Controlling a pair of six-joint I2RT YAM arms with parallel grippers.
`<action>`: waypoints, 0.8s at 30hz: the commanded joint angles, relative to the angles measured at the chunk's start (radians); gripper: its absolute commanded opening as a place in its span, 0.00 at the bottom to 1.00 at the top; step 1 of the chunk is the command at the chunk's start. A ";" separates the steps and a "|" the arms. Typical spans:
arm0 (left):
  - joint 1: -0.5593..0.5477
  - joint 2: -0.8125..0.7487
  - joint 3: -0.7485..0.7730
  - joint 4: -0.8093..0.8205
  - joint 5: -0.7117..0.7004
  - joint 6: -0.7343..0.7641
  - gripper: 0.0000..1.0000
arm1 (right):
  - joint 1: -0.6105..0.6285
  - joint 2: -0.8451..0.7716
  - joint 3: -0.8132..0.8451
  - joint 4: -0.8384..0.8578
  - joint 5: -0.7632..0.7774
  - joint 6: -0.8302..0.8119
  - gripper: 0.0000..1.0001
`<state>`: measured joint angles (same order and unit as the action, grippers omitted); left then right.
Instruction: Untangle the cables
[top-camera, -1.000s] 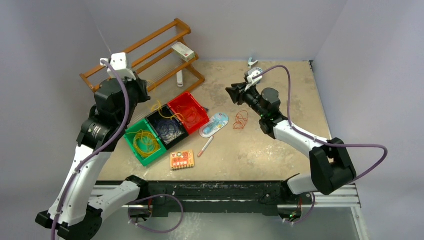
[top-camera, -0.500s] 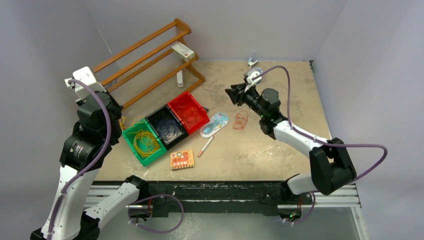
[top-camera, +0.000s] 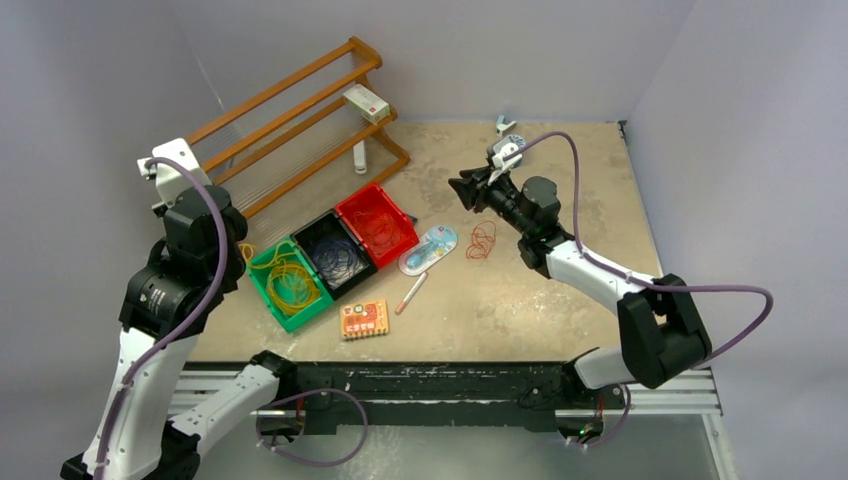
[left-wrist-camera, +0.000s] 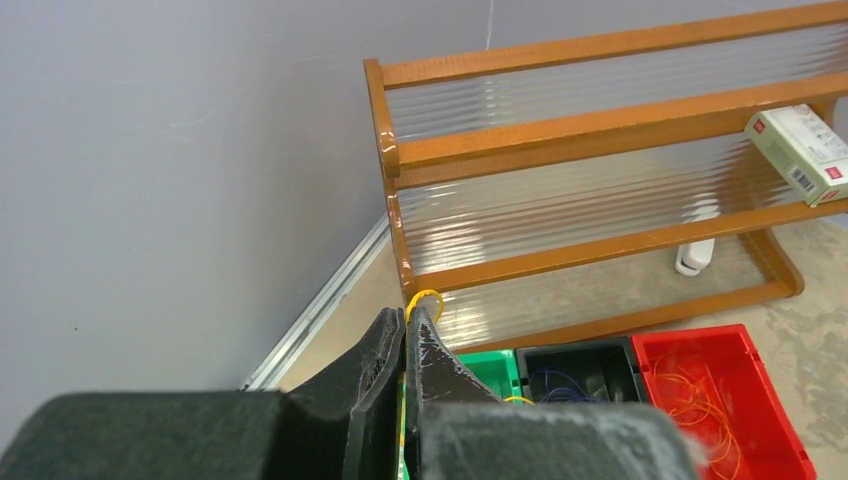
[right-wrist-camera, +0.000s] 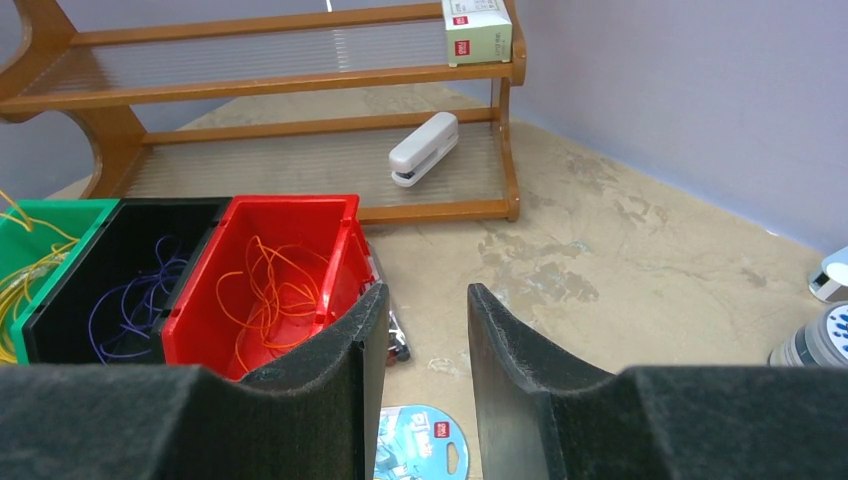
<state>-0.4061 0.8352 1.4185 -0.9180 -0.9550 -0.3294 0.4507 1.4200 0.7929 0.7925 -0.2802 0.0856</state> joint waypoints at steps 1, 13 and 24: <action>0.003 0.028 -0.002 -0.029 -0.007 0.008 0.00 | 0.001 -0.003 0.002 0.057 -0.017 0.002 0.37; 0.003 0.080 -0.041 -0.065 0.004 0.015 0.00 | 0.001 -0.001 0.002 0.057 -0.017 0.003 0.37; 0.004 0.125 -0.208 0.080 0.115 -0.020 0.00 | 0.001 -0.011 -0.019 0.062 -0.013 0.006 0.37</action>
<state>-0.4061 0.9596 1.2488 -0.9360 -0.8906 -0.3298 0.4507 1.4200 0.7853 0.7994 -0.2806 0.0891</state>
